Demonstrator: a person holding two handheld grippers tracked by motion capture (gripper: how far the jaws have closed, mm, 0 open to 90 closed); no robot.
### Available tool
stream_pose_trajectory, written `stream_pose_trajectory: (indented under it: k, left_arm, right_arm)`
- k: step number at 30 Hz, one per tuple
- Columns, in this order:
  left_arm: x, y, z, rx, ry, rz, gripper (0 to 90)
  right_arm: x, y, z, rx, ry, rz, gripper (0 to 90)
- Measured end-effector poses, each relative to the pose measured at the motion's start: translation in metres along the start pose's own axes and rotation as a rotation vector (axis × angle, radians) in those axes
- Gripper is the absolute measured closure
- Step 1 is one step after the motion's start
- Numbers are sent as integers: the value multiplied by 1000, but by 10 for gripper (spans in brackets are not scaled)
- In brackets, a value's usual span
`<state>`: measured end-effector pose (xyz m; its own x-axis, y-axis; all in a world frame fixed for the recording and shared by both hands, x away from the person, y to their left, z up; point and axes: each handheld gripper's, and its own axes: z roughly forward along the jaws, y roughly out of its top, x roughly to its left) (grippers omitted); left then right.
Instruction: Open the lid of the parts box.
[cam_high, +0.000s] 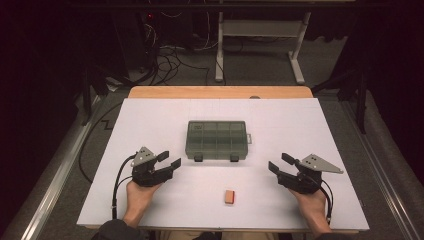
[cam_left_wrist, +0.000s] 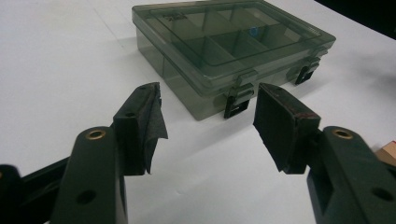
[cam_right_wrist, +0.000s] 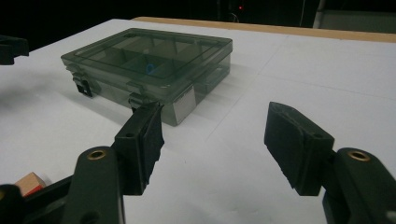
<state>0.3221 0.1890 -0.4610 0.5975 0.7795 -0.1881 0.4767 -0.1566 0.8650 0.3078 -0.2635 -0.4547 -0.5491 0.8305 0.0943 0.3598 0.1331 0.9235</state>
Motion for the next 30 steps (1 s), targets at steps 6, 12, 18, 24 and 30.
stream_pose_trajectory:
  k: [6,12,18,24,30]
  left_arm:
    - [-1,2,5,2,-2,0,426]
    - [0,4,9,7,-1,-1,432]
    - [-3,7,18,19,3,29,431]
    - [-1,11,23,20,7,22,431]
    - [-1,15,27,64,32,46,447]
  right_arm:
    - [2,3,8,4,14,9,380]
    - [6,4,19,23,24,4,384]
    - [7,5,27,40,30,-4,379]
    - [7,6,38,61,35,-6,374]
    - [8,12,48,106,43,12,409]
